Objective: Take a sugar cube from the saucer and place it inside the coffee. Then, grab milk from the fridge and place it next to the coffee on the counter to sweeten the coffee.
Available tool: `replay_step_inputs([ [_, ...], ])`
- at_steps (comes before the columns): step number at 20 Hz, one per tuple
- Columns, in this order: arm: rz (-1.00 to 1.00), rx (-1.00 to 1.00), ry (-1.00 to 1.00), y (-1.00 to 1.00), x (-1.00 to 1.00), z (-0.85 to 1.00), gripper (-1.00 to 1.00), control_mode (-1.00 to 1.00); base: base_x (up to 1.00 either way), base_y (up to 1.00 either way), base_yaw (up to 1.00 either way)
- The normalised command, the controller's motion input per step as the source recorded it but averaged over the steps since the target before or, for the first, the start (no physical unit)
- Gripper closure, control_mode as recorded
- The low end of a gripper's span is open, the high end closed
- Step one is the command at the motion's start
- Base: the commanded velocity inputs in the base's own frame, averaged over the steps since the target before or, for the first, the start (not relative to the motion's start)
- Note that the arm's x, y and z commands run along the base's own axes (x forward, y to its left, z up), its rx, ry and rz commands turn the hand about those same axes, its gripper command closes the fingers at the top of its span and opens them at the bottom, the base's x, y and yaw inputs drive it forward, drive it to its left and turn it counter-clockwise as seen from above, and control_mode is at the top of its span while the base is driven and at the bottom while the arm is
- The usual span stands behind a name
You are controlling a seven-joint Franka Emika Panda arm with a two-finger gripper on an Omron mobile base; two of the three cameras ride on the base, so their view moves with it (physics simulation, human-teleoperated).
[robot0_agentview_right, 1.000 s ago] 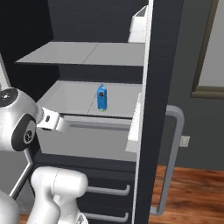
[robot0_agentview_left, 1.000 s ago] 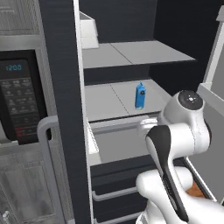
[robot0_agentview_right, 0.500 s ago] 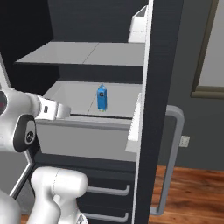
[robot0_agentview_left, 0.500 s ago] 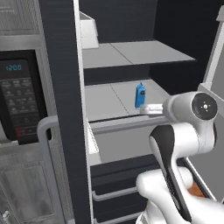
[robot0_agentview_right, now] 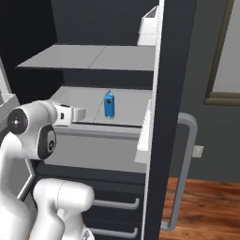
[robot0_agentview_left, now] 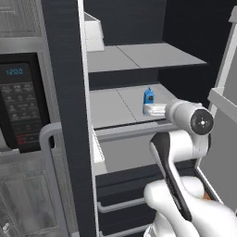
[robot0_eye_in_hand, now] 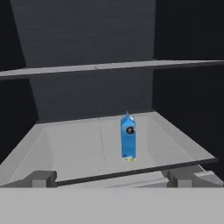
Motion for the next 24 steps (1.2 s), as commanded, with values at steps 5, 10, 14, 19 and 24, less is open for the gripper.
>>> replay_step_inputs([
  [5,0.0,0.04,-0.01,-0.44,0.44,-0.17,-1.0,-1.0,0.0,0.0,0.0],
  [10,0.0,0.0,0.0,-0.11,0.3,-0.14,-1.0,-1.0,0.0,0.0,0.0],
  [14,0.0,0.0,0.01,-0.1,0.22,-0.1,-1.0,-1.0,0.0,0.0,0.0],
  [19,0.0,0.0,0.0,-0.12,0.32,-0.08,-1.0,-1.0,0.0,0.0,0.0],
  [24,0.0,0.0,0.0,-0.07,0.57,-0.05,-1.0,-1.0,0.0,0.0,0.0],
])
